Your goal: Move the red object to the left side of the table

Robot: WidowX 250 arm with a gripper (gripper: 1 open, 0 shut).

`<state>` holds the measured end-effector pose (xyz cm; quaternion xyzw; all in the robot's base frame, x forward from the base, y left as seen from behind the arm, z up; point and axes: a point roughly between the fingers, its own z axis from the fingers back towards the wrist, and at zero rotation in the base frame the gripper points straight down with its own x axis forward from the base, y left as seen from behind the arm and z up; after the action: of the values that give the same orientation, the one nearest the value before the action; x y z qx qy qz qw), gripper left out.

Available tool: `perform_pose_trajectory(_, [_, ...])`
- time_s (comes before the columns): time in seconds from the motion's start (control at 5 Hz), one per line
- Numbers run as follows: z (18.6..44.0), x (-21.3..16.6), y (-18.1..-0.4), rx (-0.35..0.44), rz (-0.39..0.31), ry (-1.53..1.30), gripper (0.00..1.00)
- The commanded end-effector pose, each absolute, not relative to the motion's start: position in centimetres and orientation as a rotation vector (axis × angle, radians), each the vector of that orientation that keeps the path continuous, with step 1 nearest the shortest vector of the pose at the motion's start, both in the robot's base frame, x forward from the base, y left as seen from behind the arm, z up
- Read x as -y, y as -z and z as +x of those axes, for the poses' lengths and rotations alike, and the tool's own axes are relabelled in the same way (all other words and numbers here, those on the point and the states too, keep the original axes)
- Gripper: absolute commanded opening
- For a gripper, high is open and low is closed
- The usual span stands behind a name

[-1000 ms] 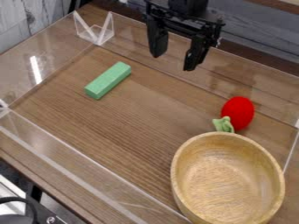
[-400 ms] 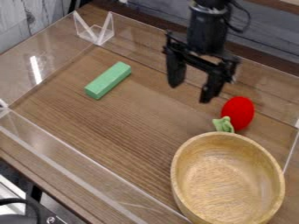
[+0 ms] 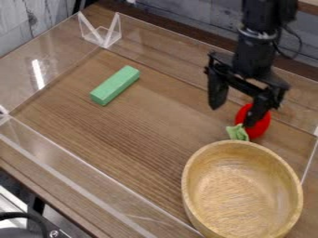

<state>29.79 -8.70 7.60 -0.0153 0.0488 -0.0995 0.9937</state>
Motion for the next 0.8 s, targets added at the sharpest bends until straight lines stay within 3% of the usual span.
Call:
perform_pose_trajectory(0.0, [31.7, 10.2, -8.6, -0.011, -0.038, 0.207, 1.0])
perform_pose_trajectory(0.4, [33.1, 10.5, -8.1, 0.062, -0.057, 0.204, 1.0])
perform_pose_trajectory(0.6, [33.2, 10.3, -9.0, 0.106, -0.085, 0.198, 1.0])
